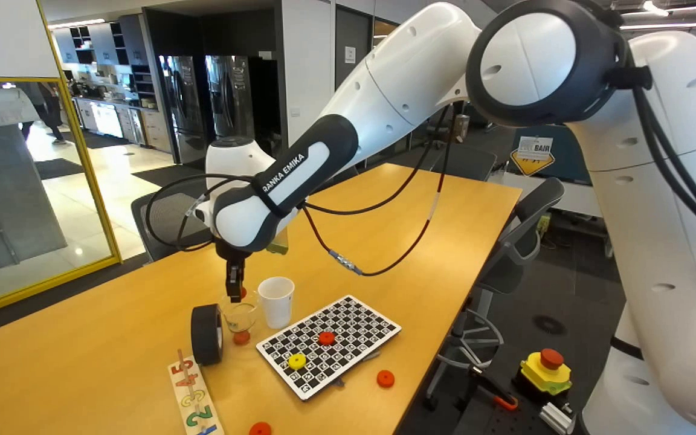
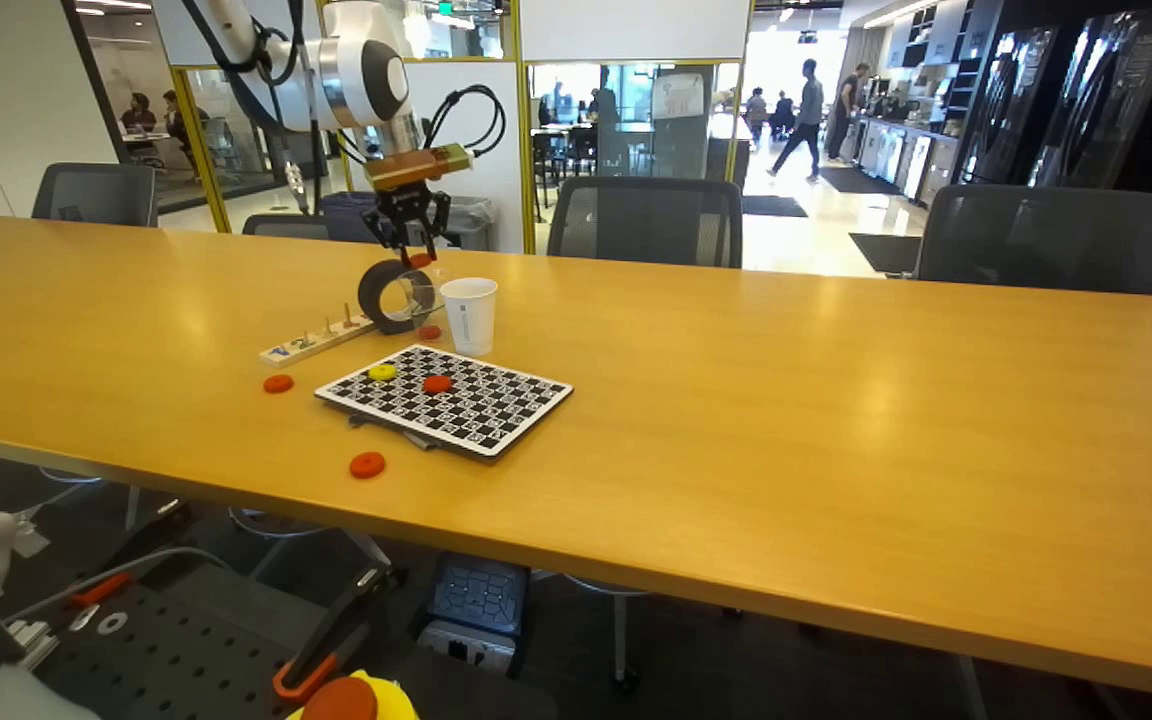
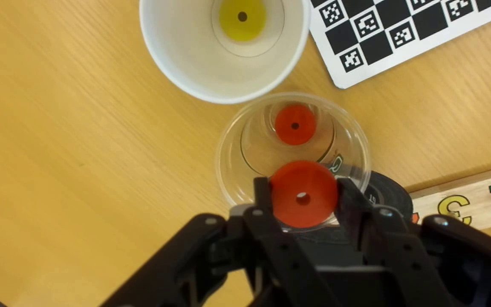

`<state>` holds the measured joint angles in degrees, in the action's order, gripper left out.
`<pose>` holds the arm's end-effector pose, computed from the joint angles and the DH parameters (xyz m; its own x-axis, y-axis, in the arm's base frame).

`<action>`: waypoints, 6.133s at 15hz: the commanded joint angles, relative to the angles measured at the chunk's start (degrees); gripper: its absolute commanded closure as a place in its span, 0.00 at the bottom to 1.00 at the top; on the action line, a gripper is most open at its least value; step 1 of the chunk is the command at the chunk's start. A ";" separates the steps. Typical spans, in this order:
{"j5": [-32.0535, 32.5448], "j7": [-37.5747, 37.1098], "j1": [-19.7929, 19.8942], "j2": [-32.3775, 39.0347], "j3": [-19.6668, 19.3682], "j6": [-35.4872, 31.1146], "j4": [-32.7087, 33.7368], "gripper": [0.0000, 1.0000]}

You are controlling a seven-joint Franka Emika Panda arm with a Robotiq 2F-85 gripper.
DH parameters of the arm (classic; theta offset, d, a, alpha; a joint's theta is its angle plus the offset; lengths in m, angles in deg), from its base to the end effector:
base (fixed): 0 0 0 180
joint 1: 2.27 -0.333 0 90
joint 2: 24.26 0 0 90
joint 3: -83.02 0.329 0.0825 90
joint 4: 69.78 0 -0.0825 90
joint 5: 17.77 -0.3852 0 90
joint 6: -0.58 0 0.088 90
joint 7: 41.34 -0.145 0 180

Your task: Put the yellow circles into the white cup and the orange circles into the transparent cup.

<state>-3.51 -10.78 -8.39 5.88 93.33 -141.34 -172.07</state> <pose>0.6640 0.1809 0.2538 0.5549 0.8261 0.0985 0.8088 -0.5634 0.1687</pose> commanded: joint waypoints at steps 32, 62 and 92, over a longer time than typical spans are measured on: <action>5.80 -25.11 -11.82 -11.83 1.27 -15.00 -31.72 0.00; 5.88 -23.67 -13.49 -1.14 -0.68 -20.14 -27.26 0.56; 6.81 -16.67 -5.64 -1.48 -4.81 -1.57 -1.13 0.79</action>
<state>3.83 -29.83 -15.30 1.45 88.16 -143.29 -177.57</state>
